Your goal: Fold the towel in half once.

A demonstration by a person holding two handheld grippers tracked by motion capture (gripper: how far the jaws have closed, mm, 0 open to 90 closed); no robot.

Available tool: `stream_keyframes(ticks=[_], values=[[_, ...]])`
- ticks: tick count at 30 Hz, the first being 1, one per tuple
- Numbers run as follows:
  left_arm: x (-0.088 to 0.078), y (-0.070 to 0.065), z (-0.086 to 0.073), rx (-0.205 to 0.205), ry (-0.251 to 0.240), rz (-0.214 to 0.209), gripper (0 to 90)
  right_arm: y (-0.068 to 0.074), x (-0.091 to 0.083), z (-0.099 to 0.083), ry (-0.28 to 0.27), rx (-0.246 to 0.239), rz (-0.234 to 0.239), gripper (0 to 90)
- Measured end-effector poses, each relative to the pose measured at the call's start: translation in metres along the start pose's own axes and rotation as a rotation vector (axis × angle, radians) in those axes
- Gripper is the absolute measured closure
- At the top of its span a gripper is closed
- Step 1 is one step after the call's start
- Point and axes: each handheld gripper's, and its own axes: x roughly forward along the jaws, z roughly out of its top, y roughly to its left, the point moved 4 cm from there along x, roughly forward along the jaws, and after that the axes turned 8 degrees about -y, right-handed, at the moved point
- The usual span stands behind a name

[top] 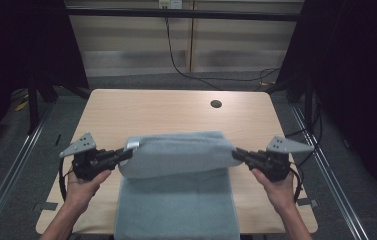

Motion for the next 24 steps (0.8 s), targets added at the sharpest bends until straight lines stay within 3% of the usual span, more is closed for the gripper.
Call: stream_keyframes(ticks=[3,6,11,13,16,19,22,24], values=[[-0.005,-0.006,-0.023,-0.011,0.027,-0.015,82.1,0.012,-0.004,-0.033,0.051,0.023,0.021,86.1],[-0.01,-0.014,-0.049,-0.012,0.087,-0.035,81.4,0.023,-0.011,-0.061,0.111,0.025,0.043,84.5],[-0.026,-0.028,-0.078,-0.006,0.148,-0.077,79.4,0.038,-0.025,-0.089,0.183,0.036,0.079,80.1],[-0.035,-0.035,-0.083,-0.011,0.124,-0.117,75.7,0.044,-0.032,-0.095,0.19,0.052,0.102,75.5],[-0.045,-0.042,-0.084,-0.005,0.111,-0.14,72.8,0.052,-0.04,-0.1,0.196,0.059,0.116,67.0],[-0.051,-0.042,-0.077,-0.018,0.065,-0.151,70.1,0.052,-0.046,-0.093,0.165,0.06,0.113,63.3],[-0.046,-0.034,-0.07,-0.024,0.046,-0.128,66.2,0.046,-0.04,-0.087,0.154,0.058,0.106,63.0],[-0.035,-0.022,-0.067,-0.024,0.064,-0.106,65.7,0.04,-0.03,-0.085,0.161,0.057,0.109,63.5]])
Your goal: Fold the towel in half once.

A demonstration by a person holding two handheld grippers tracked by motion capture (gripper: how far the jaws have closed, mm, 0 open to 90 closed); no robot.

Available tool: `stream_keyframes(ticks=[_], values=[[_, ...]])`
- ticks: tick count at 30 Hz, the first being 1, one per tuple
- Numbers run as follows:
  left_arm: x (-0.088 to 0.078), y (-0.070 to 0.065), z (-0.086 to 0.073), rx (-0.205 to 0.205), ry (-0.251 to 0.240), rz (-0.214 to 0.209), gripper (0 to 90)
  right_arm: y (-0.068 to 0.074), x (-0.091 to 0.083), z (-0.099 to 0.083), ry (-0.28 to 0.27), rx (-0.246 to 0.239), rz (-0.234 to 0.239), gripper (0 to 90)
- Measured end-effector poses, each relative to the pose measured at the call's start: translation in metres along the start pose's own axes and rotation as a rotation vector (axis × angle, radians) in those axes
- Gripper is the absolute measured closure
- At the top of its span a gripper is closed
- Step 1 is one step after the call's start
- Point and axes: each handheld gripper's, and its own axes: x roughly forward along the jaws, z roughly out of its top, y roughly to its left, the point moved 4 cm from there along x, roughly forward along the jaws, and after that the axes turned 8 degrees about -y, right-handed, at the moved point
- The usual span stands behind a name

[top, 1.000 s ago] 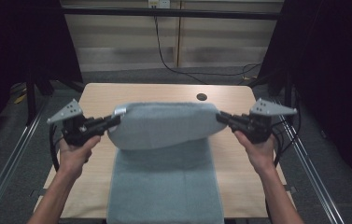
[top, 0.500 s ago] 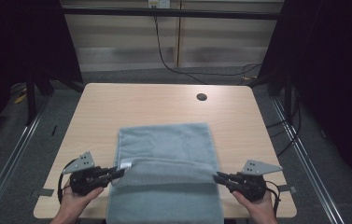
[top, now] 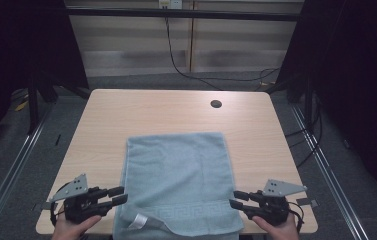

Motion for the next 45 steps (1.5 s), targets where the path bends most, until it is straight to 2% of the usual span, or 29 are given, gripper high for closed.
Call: stream_keyframes(ticks=[2,4,5,8,10,14,17,19,20,21,22,26,28,30,32,35,40,45], values=[[0.01,0.012,0.002,-0.017,0.018,0.025,65.8,-0.008,0.013,0.004,0.008,-0.005,0.001,64.2],[0.022,0.025,0.002,-0.033,0.043,0.031,65.6,-0.016,0.027,0.008,0.014,-0.007,-0.001,64.6],[0.029,0.031,0.002,-0.041,0.064,0.054,65.5,-0.02,0.034,0.011,0.023,-0.014,-0.001,64.9],[0.045,0.042,0.003,-0.036,0.096,0.065,65.1,-0.036,0.056,0.018,0.046,-0.018,-0.009,64.9],[0.055,0.051,0.002,-0.039,0.128,0.075,64.0,-0.047,0.07,0.021,0.06,-0.02,-0.031,64.8],[0.078,0.078,-0.001,-0.053,0.18,0.133,63.5,-0.069,0.096,0.022,0.101,-0.003,-0.054,64.4],[0.088,0.09,-0.007,-0.066,0.201,0.164,64.1,-0.08,0.111,0.02,0.124,0.003,-0.068,64.9],[0.09,0.093,-0.015,-0.03,0.25,0.191,64.8,-0.083,0.117,0.015,0.148,-0.004,-0.087,64.7],[0.089,0.094,-0.017,-0.019,0.227,0.18,65.6,-0.083,0.119,0.011,0.167,-0.003,-0.085,64.4],[0.088,0.095,-0.017,-0.03,0.222,0.184,65.9,-0.081,0.12,0.007,0.193,-0.015,-0.091,63.9],[0.086,0.096,-0.018,-0.032,0.221,0.191,66.4,-0.08,0.12,0.006,0.196,-0.025,-0.092,63.5],[0.086,0.092,-0.019,0.007,0.222,0.212,66.8,-0.07,0.11,0.001,0.218,-0.047,-0.096,62.5],[0.085,0.093,-0.019,-0.012,0.22,0.21,67.2,-0.065,0.104,-0.002,0.226,-0.052,-0.102,60.8],[0.084,0.097,-0.019,-0.054,0.207,0.202,68.8,-0.061,0.096,-0.004,0.234,-0.057,-0.11,59.8],[0.084,0.096,-0.019,-0.057,0.207,0.2,70.2,-0.057,0.09,-0.008,0.235,-0.054,-0.098,60.4],[0.084,0.09,-0.021,-0.043,0.216,0.197,70.2,-0.05,0.083,-0.013,0.236,-0.045,-0.084,60.5],[0.08,0.072,-0.025,-0.023,0.242,0.171,70.0,-0.042,0.073,-0.018,0.245,-0.059,-0.088,60.2],[0.074,0.052,-0.03,-0.034,0.26,0.127,69.9,-0.032,0.057,-0.026,0.245,-0.047,-0.081,60.1]])
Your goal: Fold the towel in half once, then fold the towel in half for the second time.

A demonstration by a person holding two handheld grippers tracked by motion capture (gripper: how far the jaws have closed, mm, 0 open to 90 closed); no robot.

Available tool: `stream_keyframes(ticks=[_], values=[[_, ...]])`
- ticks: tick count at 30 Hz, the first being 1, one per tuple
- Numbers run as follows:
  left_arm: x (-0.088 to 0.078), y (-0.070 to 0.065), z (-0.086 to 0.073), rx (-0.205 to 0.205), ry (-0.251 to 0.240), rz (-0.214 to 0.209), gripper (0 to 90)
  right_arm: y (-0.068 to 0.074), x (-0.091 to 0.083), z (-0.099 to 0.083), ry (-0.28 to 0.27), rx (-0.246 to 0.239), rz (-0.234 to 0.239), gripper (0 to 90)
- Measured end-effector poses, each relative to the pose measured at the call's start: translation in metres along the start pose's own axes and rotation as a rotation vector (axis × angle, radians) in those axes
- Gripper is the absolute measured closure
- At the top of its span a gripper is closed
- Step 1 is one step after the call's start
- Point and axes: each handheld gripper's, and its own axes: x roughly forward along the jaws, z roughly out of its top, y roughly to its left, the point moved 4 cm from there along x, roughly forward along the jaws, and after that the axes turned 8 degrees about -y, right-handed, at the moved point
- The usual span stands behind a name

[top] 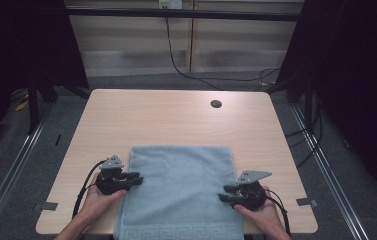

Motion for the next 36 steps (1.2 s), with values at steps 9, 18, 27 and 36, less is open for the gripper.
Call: stream_keyframes(ticks=[9,18,27,36], values=[[-0.014,-0.029,-0.007,0.037,0.054,-0.046,67.1,0.024,-0.023,-0.017,0.033,0.016,0.049,59.4],[-0.019,0.022,0.021,-0.063,-0.065,0.062,62.3,-0.012,-0.024,0.017,-0.085,0.021,-0.022,51.9],[-0.001,0.06,0.046,-0.061,-0.111,0.127,58.5,-0.082,0.008,0.049,-0.088,0.05,-0.116,50.0],[0.021,0.062,0.039,-0.052,-0.059,0.072,50.1,-0.108,0.033,0.048,-0.084,0.111,-0.084,47.8]])
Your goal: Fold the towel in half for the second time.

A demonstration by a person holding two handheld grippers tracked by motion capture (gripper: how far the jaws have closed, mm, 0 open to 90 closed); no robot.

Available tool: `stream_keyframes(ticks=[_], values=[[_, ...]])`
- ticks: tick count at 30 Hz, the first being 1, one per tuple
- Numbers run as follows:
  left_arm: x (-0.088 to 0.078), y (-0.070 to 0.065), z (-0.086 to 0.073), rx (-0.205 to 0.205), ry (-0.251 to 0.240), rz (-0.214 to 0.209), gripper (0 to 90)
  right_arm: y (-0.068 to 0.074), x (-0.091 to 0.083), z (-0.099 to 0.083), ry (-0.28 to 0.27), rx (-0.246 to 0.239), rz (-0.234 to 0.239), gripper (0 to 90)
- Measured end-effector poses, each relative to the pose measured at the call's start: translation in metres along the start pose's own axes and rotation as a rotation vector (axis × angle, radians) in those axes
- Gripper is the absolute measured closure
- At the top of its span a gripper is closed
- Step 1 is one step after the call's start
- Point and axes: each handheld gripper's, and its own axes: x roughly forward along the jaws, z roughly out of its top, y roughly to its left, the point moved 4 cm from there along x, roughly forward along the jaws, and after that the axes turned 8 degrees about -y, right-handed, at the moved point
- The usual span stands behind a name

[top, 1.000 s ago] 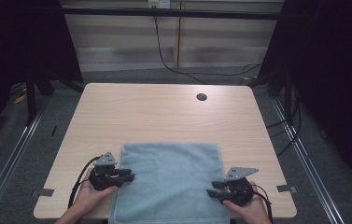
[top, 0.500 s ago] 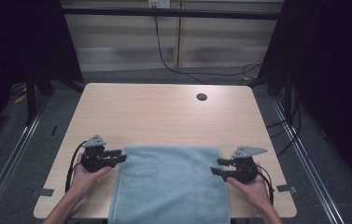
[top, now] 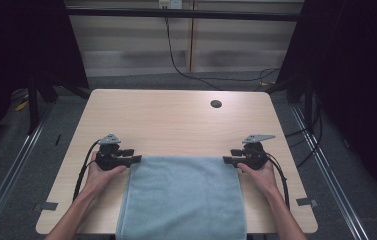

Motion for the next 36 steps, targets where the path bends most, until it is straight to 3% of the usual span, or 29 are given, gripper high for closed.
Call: stream_keyframes(ticks=[5,11,15,17,21,25,27,31,36], values=[[0.002,-0.003,-0.007,0.02,0.03,-0.002,49.4,0.005,0.007,-0.005,0.028,-0.013,0.007,48.1],[0.002,-0.003,-0.01,0.037,0.046,0.003,63.0,0.005,0.008,-0.008,0.032,-0.015,0.001,51.6],[0.002,-0.006,-0.011,0.05,0.056,-0.009,72.8,0.007,0.007,-0.009,0.036,-0.027,0.017,62.1],[0.002,-0.007,-0.011,0.06,0.059,-0.012,76.4,0.009,0.006,-0.01,0.037,-0.025,0.031,71.3],[0.001,-0.008,-0.011,0.044,0.058,-0.022,80.1,0.013,0.005,-0.01,0.043,-0.037,0.044,80.0],[-0.003,-0.009,-0.009,0.02,0.032,-0.032,81.0,0.016,-0.001,-0.006,0.012,-0.018,0.05,82.5],[-0.01,-0.011,-0.002,0.007,-0.007,-0.053,81.1,0.018,-0.005,-0.002,-0.015,-0.024,0.056,82.8],[-0.02,-0.015,0.012,0.003,-0.07,-0.078,81.5,0.024,-0.018,0.008,-0.069,-0.031,0.06,83.3],[-0.028,-0.02,0.028,0.016,-0.113,-0.086,81.5,0.027,-0.034,0.02,-0.117,-0.042,0.053,83.6]])
